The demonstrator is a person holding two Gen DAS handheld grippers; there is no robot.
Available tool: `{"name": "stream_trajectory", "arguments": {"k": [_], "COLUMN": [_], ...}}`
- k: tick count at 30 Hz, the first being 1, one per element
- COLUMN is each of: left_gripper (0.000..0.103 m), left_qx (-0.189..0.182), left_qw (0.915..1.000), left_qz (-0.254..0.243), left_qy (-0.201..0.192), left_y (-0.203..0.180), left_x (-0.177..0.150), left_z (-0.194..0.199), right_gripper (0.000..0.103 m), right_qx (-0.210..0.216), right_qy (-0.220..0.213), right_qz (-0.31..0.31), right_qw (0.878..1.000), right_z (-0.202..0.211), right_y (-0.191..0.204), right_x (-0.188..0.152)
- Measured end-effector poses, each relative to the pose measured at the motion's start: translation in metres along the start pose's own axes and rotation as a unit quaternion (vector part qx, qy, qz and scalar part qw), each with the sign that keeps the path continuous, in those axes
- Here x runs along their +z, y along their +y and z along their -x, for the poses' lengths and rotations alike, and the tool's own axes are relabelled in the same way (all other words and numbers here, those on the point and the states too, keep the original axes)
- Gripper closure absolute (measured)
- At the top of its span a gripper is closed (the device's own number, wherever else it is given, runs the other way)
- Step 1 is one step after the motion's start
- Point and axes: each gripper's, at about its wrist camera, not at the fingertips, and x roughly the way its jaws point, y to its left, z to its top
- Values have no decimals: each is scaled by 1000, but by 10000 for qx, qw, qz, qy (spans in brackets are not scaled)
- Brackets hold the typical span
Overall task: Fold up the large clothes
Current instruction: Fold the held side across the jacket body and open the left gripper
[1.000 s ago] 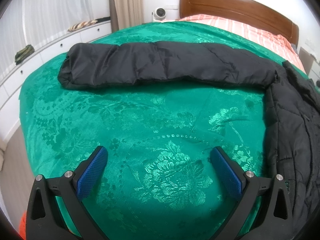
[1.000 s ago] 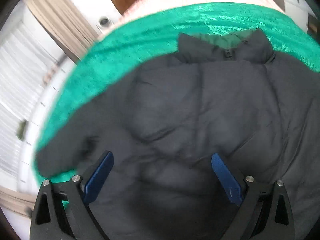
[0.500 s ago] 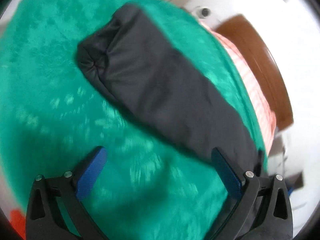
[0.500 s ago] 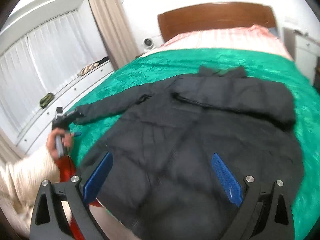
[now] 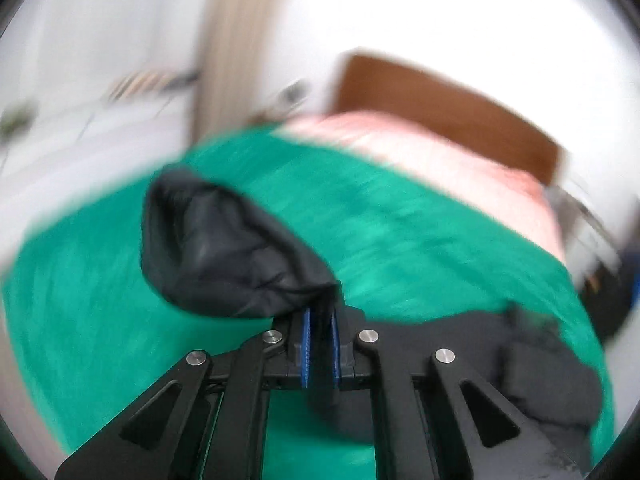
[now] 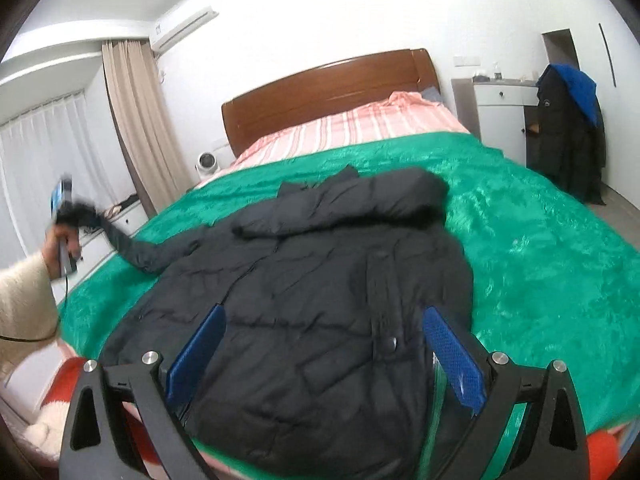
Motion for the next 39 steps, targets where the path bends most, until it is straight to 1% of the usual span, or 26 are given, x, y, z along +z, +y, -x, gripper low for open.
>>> {"name": "stream_trajectory", "arguments": {"k": [1,3,5,6,7,8,9,10,11,12,13,14,15,16,17,19,20,22,24,26,28,29,31,33,35,39], "left_gripper": [97,97,96,96,91,80,64,19,2,4,8,8,8,8,8,8,8,4,1,1,1,1,1,1,1,1], "left_qx": [-291,-834,-1346,-1650,-1846,-2048,-2159,-2214,-2103,-2032,-2011,-2014,-1989,-1945,-1933,-1872,-1841,-1683,-1352,-855,-499,-275,22,256,411,542], "left_qw": [9983,9873,9688,9562,9476,9380,9306,9178,9078,9009,8911,8812,8773,8761,8775,8871,8932,9123,9342,9513,9617,9686,9784,9850,9886,9874], "left_qz": [-462,-1250,-1978,-2340,-2557,-2780,-2955,-3287,-3589,-3784,-3997,-4170,-4237,-4257,-4217,-4027,-3907,-3557,-3165,-2810,-2484,-2213,-1754,-1296,-879,-613], "left_qy": [-212,-519,-653,-608,-503,-299,-102,256,537,632,761,951,1061,1161,1219,1260,1252,1133,940,937,1045,1101,1093,1111,1148,1351], "left_y": [-43,-122,-197,-241,-271,-303,-323,-352,-371,-379,-383,-380,-375,-362,-347,-312,-301,-256,-201,-153,-114,-88,-54,-25,-5,12], "left_x": [12,18,6,-9,-23,-44,-60,-90,-120,-142,-168,-193,-206,-219,-226,-225,-226,-211,-194,-176,-165,-160,-156,-160,-169,-194], "left_z": [13,35,50,53,53,48,43,31,21,14,10,6,4,5,9,21,31,57,71,67,59,52,40,28,12,-16], "right_gripper": [5,5,5,5,5,5,5,5,5,5,5,5,5,5,5,5,5,5,5,5,5,5,5,5,5,5], "right_qx": [11,64,56,50,35,4,-23,-46,-76,-117,-173,-215,-271,-313,-349,-435,-466,-484,-521,-551,-539,-550,-594,-642,-708,-847], "right_qy": [-27,-83,-119,-124,-128,-134,-136,-139,-152,-175,-209,-241,-287,-309,-317,-286,-224,-165,-186,-160,-97,-65,-22,18,44,84], "right_qz": [-16,-37,37,89,129,167,170,148,92,27,-22,-47,-72,-69,-53,-5,-22,-59,11,142,243,298,322,278,205,43], "right_qw": [10000,9999,9999,9999,9998,9998,9998,9998,9998,9998,9996,9995,9992,9990,9989,9986,9987,9987,9985,9982,9982,9980,9977,9975,9973,9964], "right_z": [0,1,3,5,7,10,13,16,18,22,26,28,32,35,36,35,31,26,21,17,14,12,9,7,6,6], "right_y": [0,0,0,1,2,1,-1,-2,-6,-11,-16,-19,-23,-26,-28,-29,-30,-31,-27,-23,-20,-18,-19,-22,-25,-32], "right_x": [1,2,-2,-4,-6,-9,-12,-14,-16,-17,-18,-18,-20,-21,-23,-27,-29,-28,-28,-29,-30,-31,-32,-32,-33,-34]}}
